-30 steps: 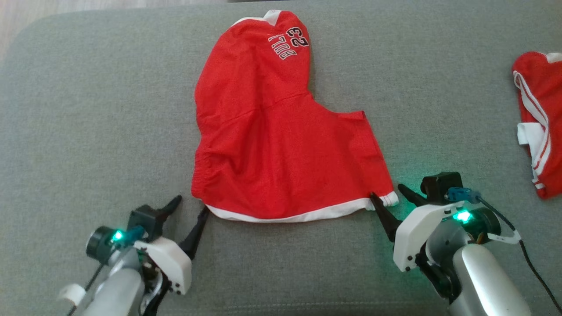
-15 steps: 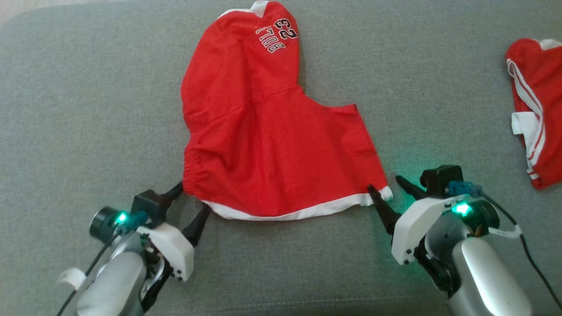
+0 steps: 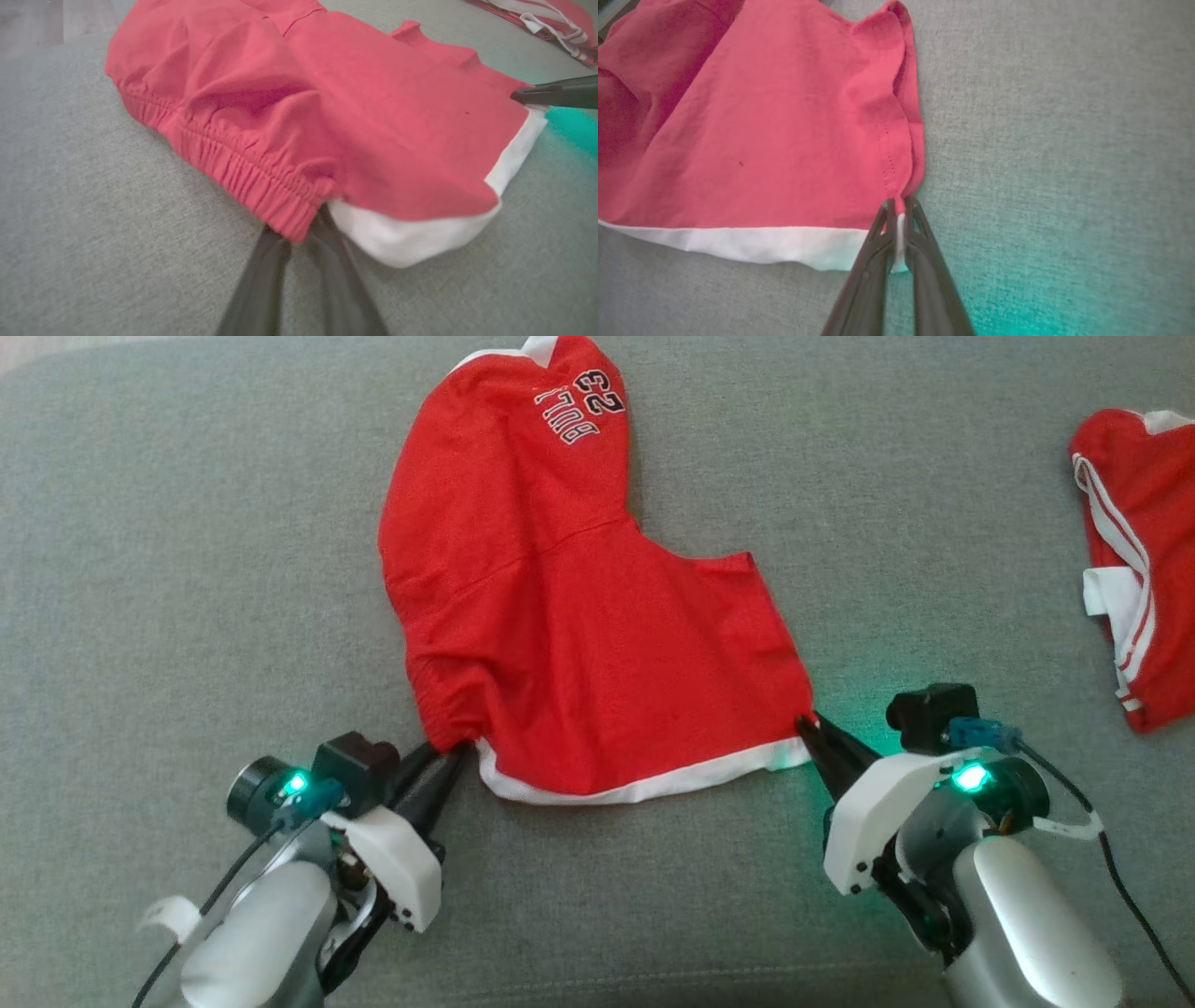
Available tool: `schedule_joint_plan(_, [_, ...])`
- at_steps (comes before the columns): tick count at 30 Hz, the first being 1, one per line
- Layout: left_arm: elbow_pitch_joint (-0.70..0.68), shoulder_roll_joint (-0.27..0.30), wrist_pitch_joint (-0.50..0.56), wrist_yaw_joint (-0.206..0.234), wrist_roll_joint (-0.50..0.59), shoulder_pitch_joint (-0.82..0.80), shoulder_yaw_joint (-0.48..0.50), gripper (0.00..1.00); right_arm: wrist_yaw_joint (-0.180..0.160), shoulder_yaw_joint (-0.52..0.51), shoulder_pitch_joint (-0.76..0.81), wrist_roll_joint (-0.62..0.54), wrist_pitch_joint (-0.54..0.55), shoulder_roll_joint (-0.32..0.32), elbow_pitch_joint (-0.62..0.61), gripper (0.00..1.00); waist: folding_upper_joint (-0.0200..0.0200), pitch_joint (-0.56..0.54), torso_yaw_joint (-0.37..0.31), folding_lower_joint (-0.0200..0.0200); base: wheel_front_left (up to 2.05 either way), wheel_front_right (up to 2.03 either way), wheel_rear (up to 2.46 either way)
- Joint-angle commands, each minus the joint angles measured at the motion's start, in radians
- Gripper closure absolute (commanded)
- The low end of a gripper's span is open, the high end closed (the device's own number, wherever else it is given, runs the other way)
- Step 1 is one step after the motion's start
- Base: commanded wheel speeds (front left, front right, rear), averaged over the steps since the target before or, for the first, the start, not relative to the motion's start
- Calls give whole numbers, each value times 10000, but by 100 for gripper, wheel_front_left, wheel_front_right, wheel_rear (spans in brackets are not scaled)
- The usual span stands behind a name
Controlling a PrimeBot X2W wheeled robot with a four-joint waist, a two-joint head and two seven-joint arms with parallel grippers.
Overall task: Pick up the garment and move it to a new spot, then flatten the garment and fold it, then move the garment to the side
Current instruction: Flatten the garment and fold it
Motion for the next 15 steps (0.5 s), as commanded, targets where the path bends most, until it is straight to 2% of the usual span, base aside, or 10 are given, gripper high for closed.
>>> schedule_joint_plan(1, [-286, 318, -47, 14, -64, -575, 258, 100, -7, 212, -256, 72, -146, -83, -267, 100, 0, -10, -5, 0, 0, 0, 0])
schedule_joint_plan(8, [-526, 524, -99, 14, -585, -615, -48, 100, -7, -39, -396, 979, -645, 23, -529, 100, 0, -229, -104, 0, 0, 0, 0])
schedule_joint_plan(15, [-2048, 1184, 571, 14, -2439, -23, 20, 100, -7, -1064, -404, 2691, -416, 73, -1870, 100, 0, -663, -180, 0, 0, 0, 0])
